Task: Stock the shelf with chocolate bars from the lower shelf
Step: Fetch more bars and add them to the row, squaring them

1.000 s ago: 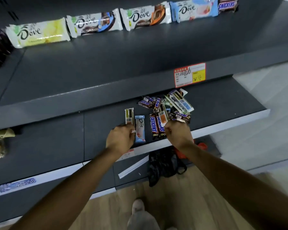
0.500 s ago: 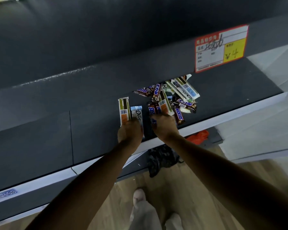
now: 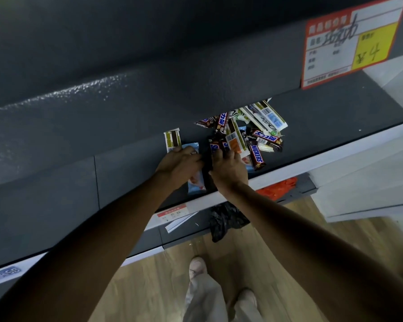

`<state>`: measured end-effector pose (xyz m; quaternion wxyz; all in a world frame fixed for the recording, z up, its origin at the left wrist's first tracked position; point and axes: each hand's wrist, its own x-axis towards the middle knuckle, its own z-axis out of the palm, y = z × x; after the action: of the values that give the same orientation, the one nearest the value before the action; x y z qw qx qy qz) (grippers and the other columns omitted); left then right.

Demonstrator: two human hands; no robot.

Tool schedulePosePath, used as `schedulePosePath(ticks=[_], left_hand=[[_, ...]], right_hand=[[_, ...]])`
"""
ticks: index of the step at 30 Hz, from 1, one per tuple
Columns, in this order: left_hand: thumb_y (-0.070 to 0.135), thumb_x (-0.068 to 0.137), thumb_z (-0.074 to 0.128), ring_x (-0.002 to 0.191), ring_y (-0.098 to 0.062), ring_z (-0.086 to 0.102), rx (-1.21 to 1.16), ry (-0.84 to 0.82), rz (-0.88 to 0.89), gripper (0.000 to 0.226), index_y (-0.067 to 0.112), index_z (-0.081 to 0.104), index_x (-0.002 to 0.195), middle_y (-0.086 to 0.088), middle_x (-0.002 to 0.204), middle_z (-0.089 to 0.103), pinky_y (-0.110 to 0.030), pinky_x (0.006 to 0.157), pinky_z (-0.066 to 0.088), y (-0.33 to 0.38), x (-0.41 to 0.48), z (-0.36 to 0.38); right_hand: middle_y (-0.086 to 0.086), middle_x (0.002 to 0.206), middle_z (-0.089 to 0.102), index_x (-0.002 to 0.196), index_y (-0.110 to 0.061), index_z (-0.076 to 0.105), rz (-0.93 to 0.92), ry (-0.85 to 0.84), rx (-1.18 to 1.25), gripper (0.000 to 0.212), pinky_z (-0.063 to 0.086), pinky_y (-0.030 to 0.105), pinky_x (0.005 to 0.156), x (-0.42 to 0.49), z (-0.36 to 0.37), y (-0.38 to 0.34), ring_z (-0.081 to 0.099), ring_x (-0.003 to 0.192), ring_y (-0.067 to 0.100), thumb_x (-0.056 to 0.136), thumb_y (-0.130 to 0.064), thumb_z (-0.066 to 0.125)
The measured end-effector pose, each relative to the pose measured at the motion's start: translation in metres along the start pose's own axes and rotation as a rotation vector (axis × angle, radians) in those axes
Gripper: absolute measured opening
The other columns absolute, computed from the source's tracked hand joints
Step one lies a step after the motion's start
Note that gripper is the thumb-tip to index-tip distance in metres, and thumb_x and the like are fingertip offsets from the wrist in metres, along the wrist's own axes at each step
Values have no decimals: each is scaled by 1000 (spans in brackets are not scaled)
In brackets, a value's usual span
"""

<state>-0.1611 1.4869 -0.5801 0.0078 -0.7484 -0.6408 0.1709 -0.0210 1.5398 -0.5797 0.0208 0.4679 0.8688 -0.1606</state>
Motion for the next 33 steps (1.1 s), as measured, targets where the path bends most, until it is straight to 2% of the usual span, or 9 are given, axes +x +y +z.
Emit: schedulePosePath(ticks=[4,6,9,11,15,18,22,28,33], left_hand=[[17,91,48,131,-20,33,108,13,71,38,30,49,127,13,135,48,-35,102,31,-5,-1,-2],[18,87,53,129,-22,39,133,35,84,37,27,52,123,9,131,54,-36,104,34,-4,-5,-3],[20,73,68,108,-24,57,127,41,103,33,21,63,106,1,109,66,-33,95,44,-5,-13,0],[17,70,70,95,-27,61,99,57,88,32,15,62,101,-6,102,65,-34,89,47,-6,-15,-3],[17,80,62,104,-30,56,-61,21,-3,34,12,57,113,-11,116,51,-39,89,43,-4,-19,-1],[29,89,55,108,-27,53,-166,46,-4,28,17,59,114,-6,116,56,-37,95,36,-5,-21,1],[20,92,50,104,-28,57,-172,88,-42,26,17,56,117,-6,112,61,-36,98,33,-8,-23,-5],[25,94,43,98,-29,62,-193,72,-151,44,17,35,136,-9,127,55,-36,76,52,7,-35,-34],[48,85,53,97,-24,62,-304,92,-150,51,22,37,127,-3,123,54,-31,74,47,26,-59,-63]], right_hand=[[17,117,55,117,-10,36,26,1,35,31,47,39,84,-1,-5,-1,52,108,30,92,-22,51],[17,115,56,117,-9,36,66,-32,111,35,49,40,84,-1,-10,-2,54,107,31,89,-20,54],[17,109,59,113,-8,37,102,-50,243,37,50,40,80,-2,-15,1,59,101,32,85,-18,59],[16,106,61,112,-8,38,100,-48,323,35,48,36,75,-5,-17,5,61,96,32,84,-16,58],[16,108,62,115,-9,40,81,-39,409,35,42,30,71,-12,-19,13,60,98,33,83,-12,55],[13,114,61,123,-9,39,48,2,412,43,36,25,72,-16,-18,19,58,102,32,83,-12,55],[10,120,58,137,-9,32,29,46,443,59,43,30,80,-21,-23,26,55,108,29,84,-13,58],[11,124,56,130,-11,41,13,88,438,46,44,31,87,-31,-45,34,54,112,29,87,-12,56],[12,124,50,131,-11,43,-112,136,346,48,46,36,88,-47,-72,43,53,110,28,85,-9,58]])
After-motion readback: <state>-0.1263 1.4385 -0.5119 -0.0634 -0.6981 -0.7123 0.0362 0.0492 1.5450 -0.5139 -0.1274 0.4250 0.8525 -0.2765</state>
